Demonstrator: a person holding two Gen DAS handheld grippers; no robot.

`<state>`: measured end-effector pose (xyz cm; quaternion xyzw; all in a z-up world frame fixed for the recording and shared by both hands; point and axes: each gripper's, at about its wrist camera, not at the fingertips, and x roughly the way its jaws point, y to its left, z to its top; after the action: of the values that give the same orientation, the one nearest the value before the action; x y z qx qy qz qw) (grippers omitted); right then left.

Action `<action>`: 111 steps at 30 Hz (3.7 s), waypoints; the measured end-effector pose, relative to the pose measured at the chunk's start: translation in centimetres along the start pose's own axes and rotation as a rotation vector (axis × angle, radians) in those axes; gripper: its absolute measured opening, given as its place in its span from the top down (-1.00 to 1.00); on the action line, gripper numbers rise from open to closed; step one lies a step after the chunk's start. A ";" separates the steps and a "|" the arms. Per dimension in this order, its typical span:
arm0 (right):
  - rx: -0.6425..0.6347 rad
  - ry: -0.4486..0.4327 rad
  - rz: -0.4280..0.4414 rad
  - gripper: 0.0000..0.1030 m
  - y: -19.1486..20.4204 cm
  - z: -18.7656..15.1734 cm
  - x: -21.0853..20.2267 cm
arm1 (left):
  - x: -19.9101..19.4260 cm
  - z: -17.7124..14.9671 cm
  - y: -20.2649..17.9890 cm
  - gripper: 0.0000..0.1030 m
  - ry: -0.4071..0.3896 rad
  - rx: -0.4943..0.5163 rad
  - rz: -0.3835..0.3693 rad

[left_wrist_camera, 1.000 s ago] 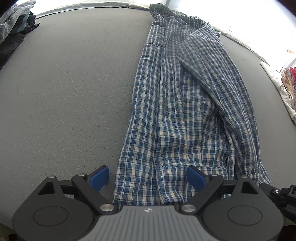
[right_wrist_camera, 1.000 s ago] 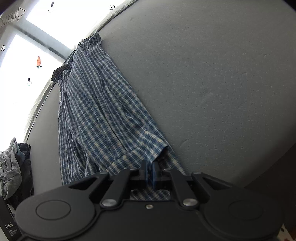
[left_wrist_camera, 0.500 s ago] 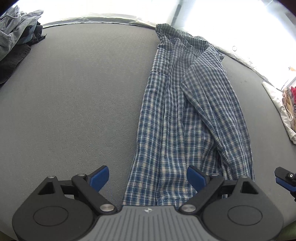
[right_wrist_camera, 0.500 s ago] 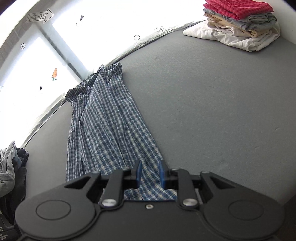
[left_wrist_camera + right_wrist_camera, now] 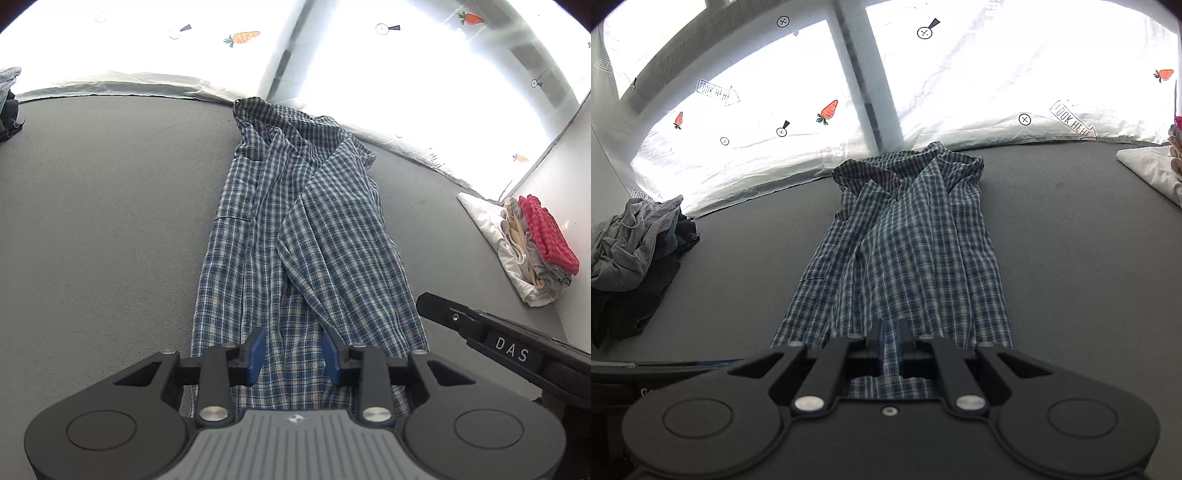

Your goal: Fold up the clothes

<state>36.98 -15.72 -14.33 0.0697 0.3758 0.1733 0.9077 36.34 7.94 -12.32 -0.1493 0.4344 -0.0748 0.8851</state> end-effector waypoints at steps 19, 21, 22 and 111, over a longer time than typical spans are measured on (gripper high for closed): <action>0.054 0.133 -0.021 0.86 -4.7 8.8 17.2 | 16.2 12.7 0.3 0.32 0.042 -0.046 -0.049; 0.054 0.122 -0.030 0.86 -5.2 10.1 18.9 | 17.6 14.2 0.5 0.31 0.026 -0.048 -0.056; 0.050 0.111 -0.034 0.86 -5.3 10.7 19.7 | 18.5 14.9 0.6 0.31 0.019 -0.043 -0.053; 0.823 0.353 0.545 0.88 -13.4 -16.6 -6.3 | -4.0 -15.6 10.9 0.84 0.275 -0.510 -0.399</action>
<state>24.67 -30.58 -25.37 0.4856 0.5282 0.2504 0.6500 21.55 16.11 -21.95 -0.4361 0.5164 -0.1546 0.7206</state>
